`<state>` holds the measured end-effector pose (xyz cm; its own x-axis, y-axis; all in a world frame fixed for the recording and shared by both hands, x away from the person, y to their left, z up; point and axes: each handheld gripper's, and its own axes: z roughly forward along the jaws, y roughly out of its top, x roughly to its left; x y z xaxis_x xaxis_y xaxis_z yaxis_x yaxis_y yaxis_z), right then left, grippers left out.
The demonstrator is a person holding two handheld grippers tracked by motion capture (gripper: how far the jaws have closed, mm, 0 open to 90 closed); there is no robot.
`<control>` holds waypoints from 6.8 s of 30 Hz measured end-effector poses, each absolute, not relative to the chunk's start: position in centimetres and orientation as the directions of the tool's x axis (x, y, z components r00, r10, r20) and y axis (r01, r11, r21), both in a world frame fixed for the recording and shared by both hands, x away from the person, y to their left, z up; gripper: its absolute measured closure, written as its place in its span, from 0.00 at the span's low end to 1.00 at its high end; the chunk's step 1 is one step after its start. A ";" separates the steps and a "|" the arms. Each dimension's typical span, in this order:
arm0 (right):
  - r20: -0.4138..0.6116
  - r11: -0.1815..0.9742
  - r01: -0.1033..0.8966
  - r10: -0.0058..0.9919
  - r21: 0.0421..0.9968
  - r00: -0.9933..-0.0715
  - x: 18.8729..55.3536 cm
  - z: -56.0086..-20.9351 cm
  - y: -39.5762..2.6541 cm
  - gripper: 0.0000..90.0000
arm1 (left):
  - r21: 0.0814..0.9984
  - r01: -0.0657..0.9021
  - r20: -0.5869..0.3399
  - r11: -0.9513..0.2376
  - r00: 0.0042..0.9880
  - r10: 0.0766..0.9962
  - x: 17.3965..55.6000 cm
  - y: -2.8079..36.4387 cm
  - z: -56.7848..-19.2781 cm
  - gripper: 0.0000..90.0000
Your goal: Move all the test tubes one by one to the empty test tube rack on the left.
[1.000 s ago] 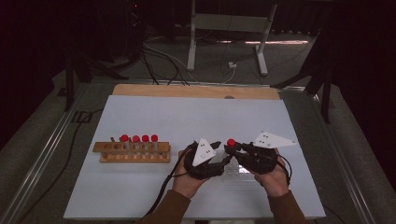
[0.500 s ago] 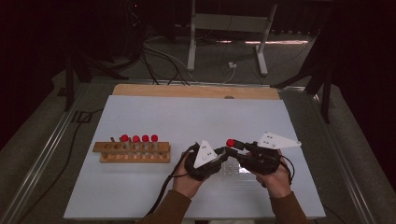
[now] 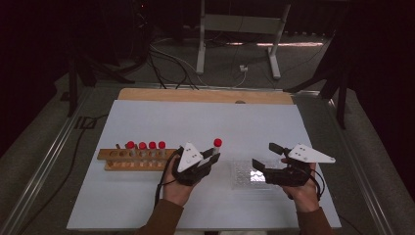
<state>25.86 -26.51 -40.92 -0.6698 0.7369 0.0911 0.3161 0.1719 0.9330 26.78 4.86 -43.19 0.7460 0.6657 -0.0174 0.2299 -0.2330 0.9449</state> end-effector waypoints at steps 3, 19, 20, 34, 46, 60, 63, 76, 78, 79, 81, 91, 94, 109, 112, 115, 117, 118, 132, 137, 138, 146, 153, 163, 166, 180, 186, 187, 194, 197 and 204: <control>0.086 0.169 0.326 0.763 0.930 -0.640 25.9 -41.2 -27.2 0.08 | 0.948 0.234 -0.025 -0.216 0.729 0.684 26.5 6.6 -42.8 0.84; 0.101 0.117 0.338 0.820 0.934 -0.564 25.4 -42.0 -29.9 0.01 | 0.964 0.226 -0.043 -0.139 0.649 0.760 25.4 13.5 -41.5 0.84; 0.100 0.117 0.338 0.821 0.934 -0.562 25.4 -42.1 -30.0 0.01 | 0.964 0.226 -0.043 -0.137 0.645 0.763 25.4 13.8 -41.5 0.84; 0.108 0.105 0.346 0.832 0.932 -0.543 25.3 -42.5 -30.8 0.01 | 0.963 0.242 -0.051 -0.116 0.590 0.805 25.4 17.8 -40.8 0.84; 0.109 0.101 0.344 0.835 0.934 -0.539 25.3 -42.6 -31.0 0.01 | 0.971 0.228 -0.055 -0.072 0.505 0.861 25.3 22.0 -40.4 0.84; 0.112 0.096 0.342 0.833 0.935 -0.541 25.3 -42.7 -31.0 0.01 | 0.969 0.245 -0.044 -0.044 0.342 0.939 25.5 26.0 -42.5 0.84; 0.112 0.097 0.341 0.832 0.935 -0.543 25.3 -42.7 -31.0 0.01 | 0.965 0.259 -0.042 -0.044 0.318 0.947 25.9 26.4 -43.4 0.84; 0.116 0.095 0.343 0.830 0.935 -0.546 25.3 -42.9 -30.9 0.01 | 0.942 0.329 -0.043 -0.059 0.292 0.955 26.7 26.5 -46.1 0.84; 0.115 0.096 0.342 0.828 0.935 -0.549 25.3 -42.9 -30.9 0.01 | 0.940 0.335 -0.041 -0.062 0.291 0.956 26.7 26.4 -46.3 0.84; 0.117 0.095 0.343 0.828 0.935 -0.548 25.3 -42.9 -30.9 0.01 | 0.940 0.337 -0.044 -0.060 0.292 0.955 26.7 26.5 -46.3 0.84; 0.119 0.092 0.342 0.828 0.935 -0.547 25.3 -42.9 -30.9 0.01 | 0.938 0.341 -0.043 -0.063 0.293 0.955 26.6 26.4 -46.5 0.84; 0.125 0.086 0.345 0.828 0.935 -0.546 25.3 -43.0 -31.0 0.01 | 0.927 0.368 -0.041 -0.072 0.291 0.956 26.3 26.5 -47.1 0.84; 0.124 0.087 0.345 0.828 0.934 -0.546 25.3 -43.0 -31.1 0.01 | 0.922 0.378 -0.032 -0.084 0.290 0.956 26.4 26.3 -47.2 0.84; 0.131 0.077 0.344 0.830 0.936 -0.542 25.2 -42.9 -31.3 0.01 | 0.912 0.401 -0.030 -0.092 0.288 0.957 26.4 26.3 -47.6 0.83; 0.132 0.075 0.343 0.830 0.936 -0.542 25.2 -42.9 -31.4 0.01 | 0.910 0.404 -0.032 -0.092 0.291 0.956 26.4 26.3 -47.7 0.82; 0.134 0.070 0.341 0.832 0.937 -0.539 25.2 -42.9 -31.5 0.01 | 0.910 0.403 -0.033 -0.092 0.293 0.956 26.4 26.3 -47.7 0.82; 0.136 0.068 0.342 0.832 0.937 -0.538 25.2 -42.9 -31.5 0.01 | 0.911 0.402 -0.035 -0.091 0.294 0.955 26.4 26.2 -47.8 0.82; 0.136 0.068 0.342 0.832 0.937 -0.538 25.2 -42.9 -31.5 0.01 | 0.911 0.403 -0.035 -0.091 0.294 0.955 26.4 26.2 -47.8 0.82; 0.138 0.064 0.342 0.833 0.938 -0.535 25.2 -43.0 -31.6 0.01 | 0.911 0.401 -0.039 -0.090 0.302 0.953 26.1 26.1 -47.8 0.82; 0.140 0.062 0.342 0.833 0.938 -0.535 25.2 -43.0 -31.7 0.01 | 0.911 0.402 -0.042 -0.088 0.303 0.952 26.1 26.1 -47.8 0.82; 0.143 0.059 0.342 0.833 0.938 -0.535 25.2 -43.0 -31.7 0.01 | 0.911 0.403 -0.043 -0.088 0.303 0.952 26.1 26.1 -47.8 0.82; 0.141 0.059 0.339 0.831 0.939 -0.537 25.2 -42.9 -31.6 0.01 | 0.911 0.404 -0.044 -0.087 0.305 0.951 26.1 26.1 -47.8 0.81; 0.142 0.056 0.335 0.832 0.940 -0.536 25.2 -42.8 -31.7 0.01 | 0.909 0.406 -0.043 -0.090 0.308 0.951 26.1 26.1 -47.8 0.81; 0.139 0.057 0.333 0.833 0.941 -0.535 25.3 -42.9 -31.8 0.01 | 0.908 0.410 -0.045 -0.089 0.307 0.951 26.2 26.1 -47.7 0.81; 0.143 0.055 0.339 0.835 0.939 -0.532 25.3 -43.0 -31.8 0.01 | 0.908 0.411 -0.053 -0.082 0.306 0.950 26.1 26.1 -47.7 0.79; 0.131 0.050 0.317 0.841 0.947 -0.525 24.9 -43.3 -32.0 0.01 | 0.938 0.342 -0.070 -0.051 0.330 0.941 24.2 25.8 -46.2 0.46; 0.122 0.049 0.298 0.840 0.953 -0.529 24.7 -43.4 -31.9 0.01 | 0.952 0.306 -0.090 -0.017 0.332 0.939 23.3 26.0 -45.7 0.32; 0.118 0.051 0.294 0.840 0.955 -0.530 24.7 -43.4 -31.9 0.01 | 0.953 0.301 -0.094 -0.011 0.332 0.939 23.2 26.1 -45.6 0.30; 0.116 0.041 0.276 0.841 0.960 -0.529 24.5 -43.5 -32.0 0.01 | 0.961 0.275 -0.107 0.015 0.321 0.941 22.6 26.4 -45.3 0.19; 0.115 0.038 0.272 0.841 0.962 -0.528 24.4 -43.6 -32.0 0.01 | 0.966 0.256 -0.103 0.022 0.310 0.945 22.2 26.3 -45.0 0.16; 0.119 0.033 0.270 0.842 0.962 -0.527 24.2 -43.9 -32.1 0.01 | 0.971 0.238 -0.094 0.016 0.320 0.943 21.7 26.2 -44.7 0.07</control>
<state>24.17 -32.08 -43.93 -0.5266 0.8418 0.1187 0.2703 0.0334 0.9622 21.73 26.19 -44.65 0.3196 0.9429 -0.0943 0.2381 0.0164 0.9711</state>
